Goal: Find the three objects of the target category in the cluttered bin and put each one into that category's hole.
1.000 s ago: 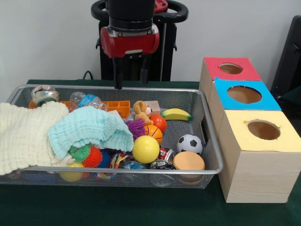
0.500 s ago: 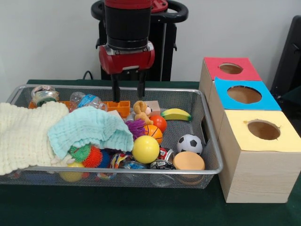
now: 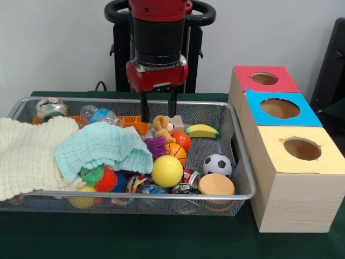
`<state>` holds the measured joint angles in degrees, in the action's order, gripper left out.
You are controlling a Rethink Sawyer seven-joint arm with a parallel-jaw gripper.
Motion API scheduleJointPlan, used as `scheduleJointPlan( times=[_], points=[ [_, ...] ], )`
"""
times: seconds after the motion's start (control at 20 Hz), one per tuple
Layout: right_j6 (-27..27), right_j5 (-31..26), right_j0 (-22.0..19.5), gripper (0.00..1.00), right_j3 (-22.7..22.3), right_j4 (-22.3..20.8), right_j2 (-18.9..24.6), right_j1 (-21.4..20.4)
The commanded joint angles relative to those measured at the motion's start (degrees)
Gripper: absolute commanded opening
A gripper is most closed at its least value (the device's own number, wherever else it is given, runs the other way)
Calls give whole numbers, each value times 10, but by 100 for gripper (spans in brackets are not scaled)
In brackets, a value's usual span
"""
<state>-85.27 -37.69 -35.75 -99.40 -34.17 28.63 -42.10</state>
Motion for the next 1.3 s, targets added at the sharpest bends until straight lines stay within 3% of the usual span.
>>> scheduleJointPlan(
  times=[0.05, 0.75, 1.3],
  points=[
    [-56, 15, 23, 100, -23, -7, -29, 10],
    [-63, 71, 42, 100, -11, -33, -70, 45],
    [-50, 80, 54, 100, -3, -35, -100, 47]
  ],
)
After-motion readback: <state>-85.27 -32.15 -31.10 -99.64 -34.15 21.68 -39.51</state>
